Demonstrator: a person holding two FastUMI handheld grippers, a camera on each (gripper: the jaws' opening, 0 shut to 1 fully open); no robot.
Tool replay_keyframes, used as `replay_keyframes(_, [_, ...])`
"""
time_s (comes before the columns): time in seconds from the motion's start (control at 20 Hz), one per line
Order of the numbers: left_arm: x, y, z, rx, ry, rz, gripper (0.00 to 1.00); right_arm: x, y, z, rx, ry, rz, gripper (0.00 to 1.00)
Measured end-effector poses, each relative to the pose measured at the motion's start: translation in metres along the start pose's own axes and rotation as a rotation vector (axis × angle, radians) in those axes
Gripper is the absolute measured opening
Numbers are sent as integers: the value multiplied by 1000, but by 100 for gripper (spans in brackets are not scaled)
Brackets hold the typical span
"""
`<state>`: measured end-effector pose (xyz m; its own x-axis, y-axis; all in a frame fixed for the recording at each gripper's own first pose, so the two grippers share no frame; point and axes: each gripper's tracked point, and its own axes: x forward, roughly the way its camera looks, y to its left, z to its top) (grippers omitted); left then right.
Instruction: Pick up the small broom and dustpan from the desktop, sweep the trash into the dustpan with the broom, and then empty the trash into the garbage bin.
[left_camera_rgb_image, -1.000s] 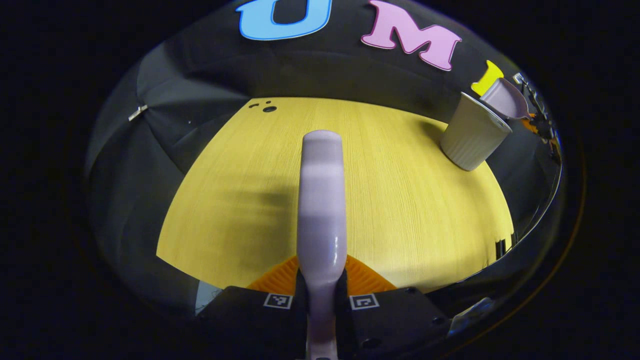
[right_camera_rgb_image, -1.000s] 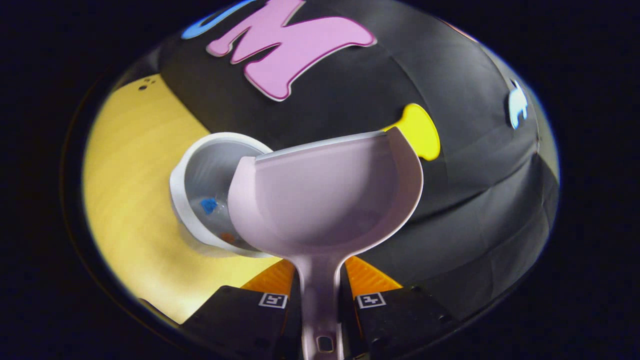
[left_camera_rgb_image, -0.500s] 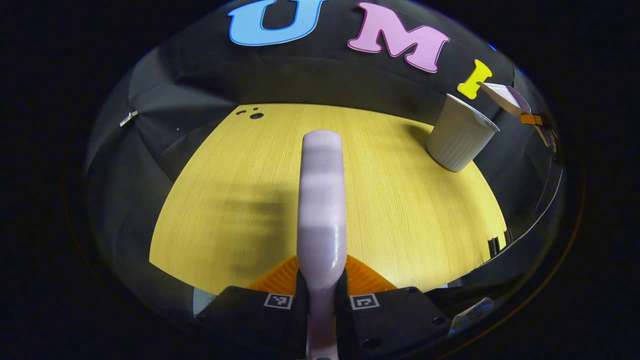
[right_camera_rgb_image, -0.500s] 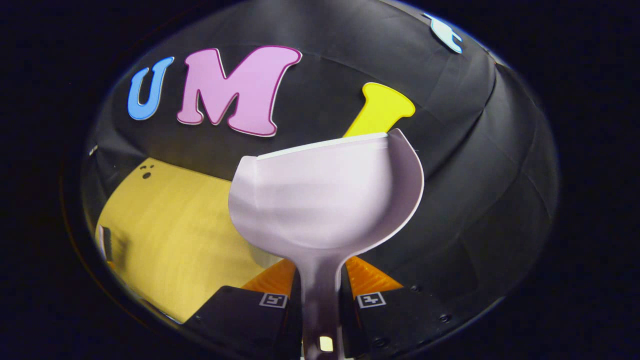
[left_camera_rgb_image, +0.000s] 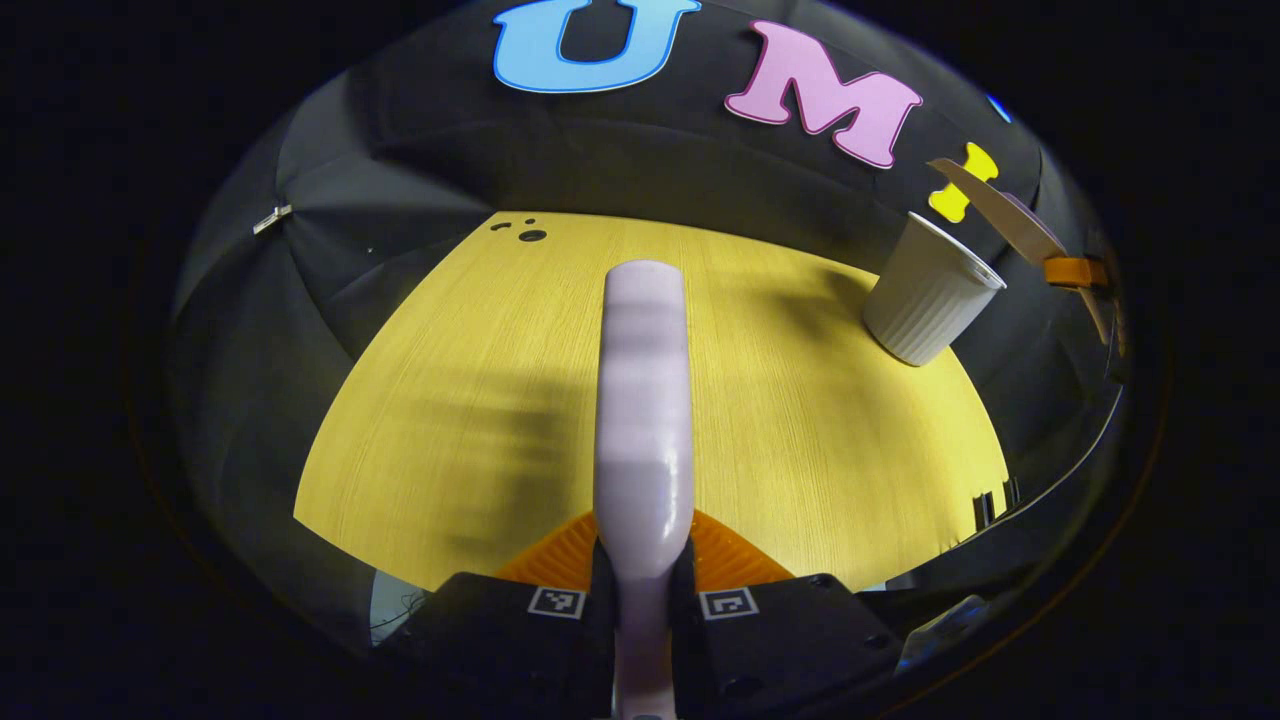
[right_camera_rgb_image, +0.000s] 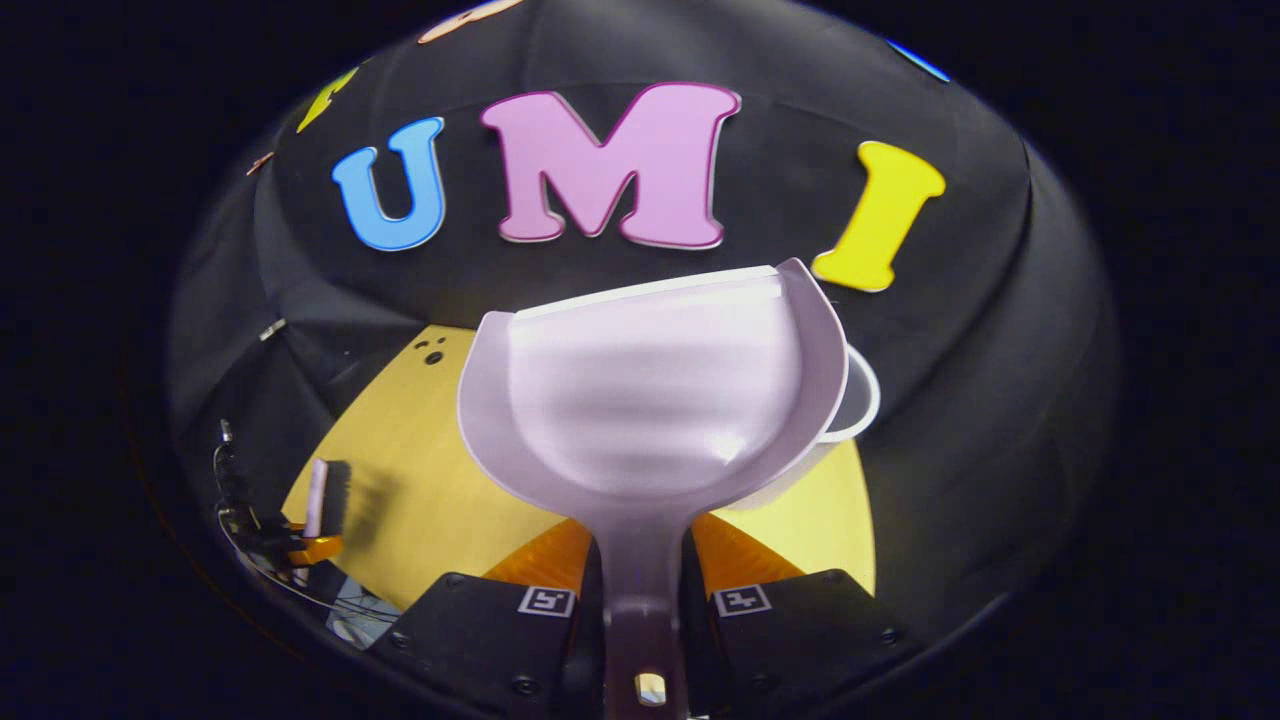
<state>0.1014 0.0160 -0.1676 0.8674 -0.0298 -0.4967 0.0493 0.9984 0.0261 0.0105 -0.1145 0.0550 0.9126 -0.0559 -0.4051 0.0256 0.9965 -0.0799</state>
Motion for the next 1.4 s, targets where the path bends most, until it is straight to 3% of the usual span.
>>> replay_keyframes(0.2, [10, 5, 2, 5, 19, 2, 27, 25, 60, -70, 25, 143, 91, 36])
replay_keyframes(0.35, [18, 4, 2, 12, 38, -7, 27, 40, 83, -115, 63, 246, 133, 36])
replay_keyframes(0.75, [74, -5, 1, 72, 152, -13, 27, 70, 68, -200, 183, 450, 107, 35])
replay_keyframes(0.8, [83, -7, -1, 83, 171, -10, 27, 73, 66, -209, 198, 474, 101, 31])
replay_keyframes(0.85, [95, -10, -3, 94, 197, -1, 27, 79, 64, -215, 208, 505, 93, 35])
replay_keyframes(0.9, [103, -11, -4, 105, 219, 7, 27, 84, 62, -223, 210, 520, 85, 31])
replay_keyframes(1.0, [113, -14, -4, 125, 262, 25, 27, 93, 54, -237, 215, 529, 58, 36])
replay_keyframes(1.3, [123, -19, -7, 141, 358, 47, 28, 101, 61, -263, 223, 583, 87, 36])
replay_keyframes(1.35, [122, -17, -6, 152, 366, 51, 30, 102, 62, -268, 213, 600, 90, 41])
replay_keyframes(1.4, [124, -17, -6, 169, 370, 60, 30, 102, 62, -271, 205, 617, 92, 36])
